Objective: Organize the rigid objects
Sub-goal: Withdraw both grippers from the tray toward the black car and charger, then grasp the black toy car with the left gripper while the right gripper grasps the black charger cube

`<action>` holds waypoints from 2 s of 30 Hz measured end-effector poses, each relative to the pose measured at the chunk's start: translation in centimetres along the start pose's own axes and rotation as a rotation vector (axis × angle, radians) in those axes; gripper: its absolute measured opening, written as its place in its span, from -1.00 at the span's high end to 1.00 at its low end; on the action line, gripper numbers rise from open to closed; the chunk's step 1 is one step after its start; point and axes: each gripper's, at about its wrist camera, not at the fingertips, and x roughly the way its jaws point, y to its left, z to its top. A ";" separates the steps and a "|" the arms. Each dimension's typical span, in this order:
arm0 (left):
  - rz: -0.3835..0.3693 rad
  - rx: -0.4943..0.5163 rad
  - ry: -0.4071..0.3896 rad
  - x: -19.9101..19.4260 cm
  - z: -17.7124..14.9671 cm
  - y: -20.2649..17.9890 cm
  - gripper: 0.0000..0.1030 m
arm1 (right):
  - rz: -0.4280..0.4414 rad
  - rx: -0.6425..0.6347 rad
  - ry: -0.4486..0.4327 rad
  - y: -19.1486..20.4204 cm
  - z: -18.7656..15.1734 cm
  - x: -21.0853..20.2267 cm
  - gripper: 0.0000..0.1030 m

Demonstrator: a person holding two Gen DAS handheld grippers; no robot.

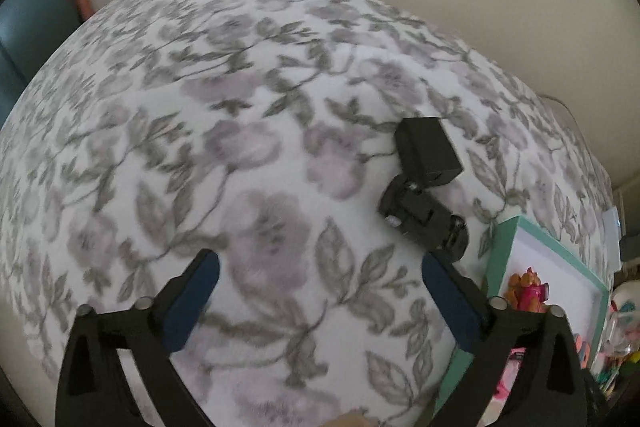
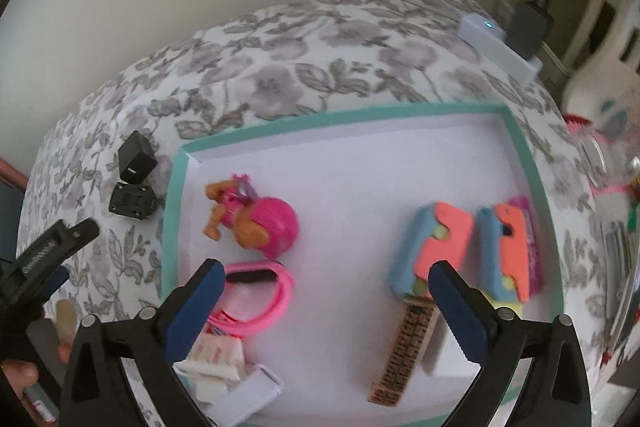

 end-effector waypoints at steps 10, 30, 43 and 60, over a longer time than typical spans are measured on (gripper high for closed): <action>-0.119 0.250 -0.044 2.0 0.8 -4.4 -0.97 | 0.006 -0.038 -0.018 1.7 2.6 1.0 -1.00; -0.140 0.437 -0.054 4.5 0.7 -6.7 -0.64 | 0.020 -0.040 0.001 2.6 4.7 3.1 -1.00; -0.162 0.375 -0.003 4.8 1.9 -4.7 -0.50 | 0.053 -0.171 -0.015 9.4 7.4 5.0 -1.00; 0.006 0.092 0.057 5.3 5.0 3.8 -0.50 | 0.098 -0.341 -0.008 19.7 7.2 9.3 -0.71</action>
